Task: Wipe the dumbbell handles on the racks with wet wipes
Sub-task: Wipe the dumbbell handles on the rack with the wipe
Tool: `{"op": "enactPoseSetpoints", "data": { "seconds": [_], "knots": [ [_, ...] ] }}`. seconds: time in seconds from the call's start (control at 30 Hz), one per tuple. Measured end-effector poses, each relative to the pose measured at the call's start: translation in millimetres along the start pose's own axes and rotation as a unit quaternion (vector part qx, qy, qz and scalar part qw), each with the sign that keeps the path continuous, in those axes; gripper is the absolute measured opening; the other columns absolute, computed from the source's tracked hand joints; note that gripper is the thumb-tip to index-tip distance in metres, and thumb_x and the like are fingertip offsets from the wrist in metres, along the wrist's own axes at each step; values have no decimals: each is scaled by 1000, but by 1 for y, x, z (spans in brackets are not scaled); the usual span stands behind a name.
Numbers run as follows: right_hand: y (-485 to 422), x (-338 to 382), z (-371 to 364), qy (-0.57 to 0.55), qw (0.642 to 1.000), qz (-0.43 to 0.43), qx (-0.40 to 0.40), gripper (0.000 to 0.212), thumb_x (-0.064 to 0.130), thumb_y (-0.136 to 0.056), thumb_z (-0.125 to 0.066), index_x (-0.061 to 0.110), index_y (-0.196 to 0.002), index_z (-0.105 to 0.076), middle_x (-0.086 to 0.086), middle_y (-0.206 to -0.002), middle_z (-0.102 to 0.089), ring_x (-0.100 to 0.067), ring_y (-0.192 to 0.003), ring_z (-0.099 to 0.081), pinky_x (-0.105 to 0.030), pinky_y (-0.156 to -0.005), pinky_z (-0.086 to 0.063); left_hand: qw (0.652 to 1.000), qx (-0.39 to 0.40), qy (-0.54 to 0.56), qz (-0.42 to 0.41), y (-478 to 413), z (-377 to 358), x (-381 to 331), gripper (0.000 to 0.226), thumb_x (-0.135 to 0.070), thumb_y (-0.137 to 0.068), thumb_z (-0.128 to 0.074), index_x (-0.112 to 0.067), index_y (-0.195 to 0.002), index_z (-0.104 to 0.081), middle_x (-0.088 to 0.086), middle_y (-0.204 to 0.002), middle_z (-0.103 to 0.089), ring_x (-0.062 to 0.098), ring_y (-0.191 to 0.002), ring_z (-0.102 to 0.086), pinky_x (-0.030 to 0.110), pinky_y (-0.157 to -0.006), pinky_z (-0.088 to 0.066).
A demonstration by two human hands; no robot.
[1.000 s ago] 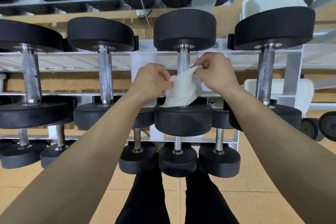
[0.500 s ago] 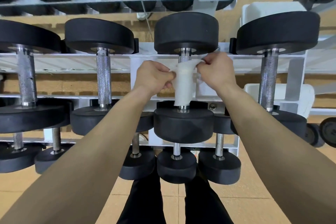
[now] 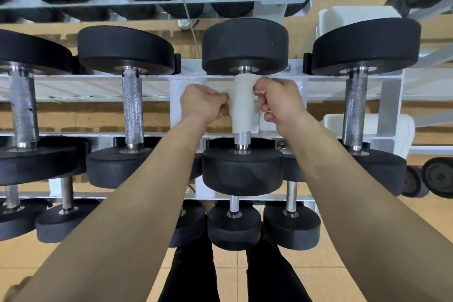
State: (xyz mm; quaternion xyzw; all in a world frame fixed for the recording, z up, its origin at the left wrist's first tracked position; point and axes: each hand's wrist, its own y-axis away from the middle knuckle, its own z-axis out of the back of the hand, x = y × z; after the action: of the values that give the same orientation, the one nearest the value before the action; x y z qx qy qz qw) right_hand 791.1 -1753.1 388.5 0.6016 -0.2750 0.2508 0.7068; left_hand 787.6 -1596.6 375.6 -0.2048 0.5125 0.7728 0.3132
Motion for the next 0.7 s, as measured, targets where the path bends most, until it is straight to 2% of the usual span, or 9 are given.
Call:
{"op": "enactPoseSetpoints", "data": {
  "seconds": [0.07, 0.17, 0.23, 0.3, 0.37, 0.43, 0.5, 0.6, 0.7],
  "knots": [
    [-1, 0, -3, -1, 1000, -7, 7, 10, 12, -88, -58, 11, -78, -58, 0, -55, -46, -11, -43, -35, -20, -40, -28, 1000, -14, -26, -4, -5, -3, -2, 29, -10, -84, -75, -11, -57, -68, 1, -52, -67, 19, -55, -66, 29, -64, -60],
    [-6, -14, -4, 60, 997, -44, -18, 16, 17, -88, -61, 11, -73, -62, -2, -55, -53, -15, -46, -42, -24, -45, -34, 995, 38, 86, -17, 3, -1, -10, 16, -3, -86, -68, -8, -71, -68, 3, -57, -63, 15, -50, -53, 24, -51, -48],
    [-8, -19, -6, 105, 994, -37, -22, 19, 20, -88, -62, 12, -70, -63, -2, -57, -57, -18, -49, -47, -27, -48, -37, 989, 66, 127, -36, 7, 5, -11, 14, -1, -87, -68, -8, -75, -68, 3, -59, -63, 11, -50, -51, 20, -49, -46],
    [-7, -15, -6, 126, 992, -7, -14, 20, 18, -88, -61, 12, -69, -60, -4, -61, -58, -19, -51, -48, -28, -50, -38, 994, 79, 61, -38, 5, 9, -5, 13, -3, -85, -73, -6, -73, -69, 5, -58, -64, 12, -50, -53, 22, -55, -53],
    [-4, -7, -4, 105, 994, 29, -2, 19, 14, -90, -59, 10, -72, -57, -4, -60, -56, -17, -49, -46, -25, -46, -36, 991, 78, -104, -24, 0, 9, -1, 20, -7, -82, -74, -7, -63, -67, 5, -53, -62, 13, -47, -53, 27, -68, -58],
    [2, -4, 2, 91, 995, 40, 16, 14, 11, -90, -59, 8, -76, -59, -2, -57, -54, -14, -45, -45, -20, -41, -34, 978, 73, -195, -20, 1, 9, -1, 24, -9, -80, -72, -9, -57, -65, 3, -49, -61, 11, -43, -54, 21, -70, -58],
    [5, -14, 7, 134, 990, 17, 29, 15, 12, -88, -60, 9, -74, -61, -2, -55, -55, -15, -45, -46, -21, -42, -35, 978, 56, -196, -36, 5, 14, -3, 17, -6, -79, -69, -6, -62, -69, 3, -53, -64, 10, -45, -57, 20, -65, -57],
    [5, -27, 10, 226, 974, 8, 5, 19, 14, -84, -61, 9, -66, -59, -5, -56, -54, -21, -49, -46, -26, -50, -35, 989, 104, -98, -48, 23, 28, -3, 9, -3, -81, -76, -2, -73, -73, 6, -59, -69, 10, -49, -58, 19, -54, -55],
    [8, -15, 14, 232, 972, 43, 21, 23, 12, -85, -63, 10, -63, -57, -4, -54, -56, -15, -44, -49, -22, -45, -37, 977, 59, -199, -44, 22, 28, 5, 4, -3, -77, -74, 0, -77, -75, 9, -68, -74, 14, -60, -65, 29, -64, -61]
  ]
}}
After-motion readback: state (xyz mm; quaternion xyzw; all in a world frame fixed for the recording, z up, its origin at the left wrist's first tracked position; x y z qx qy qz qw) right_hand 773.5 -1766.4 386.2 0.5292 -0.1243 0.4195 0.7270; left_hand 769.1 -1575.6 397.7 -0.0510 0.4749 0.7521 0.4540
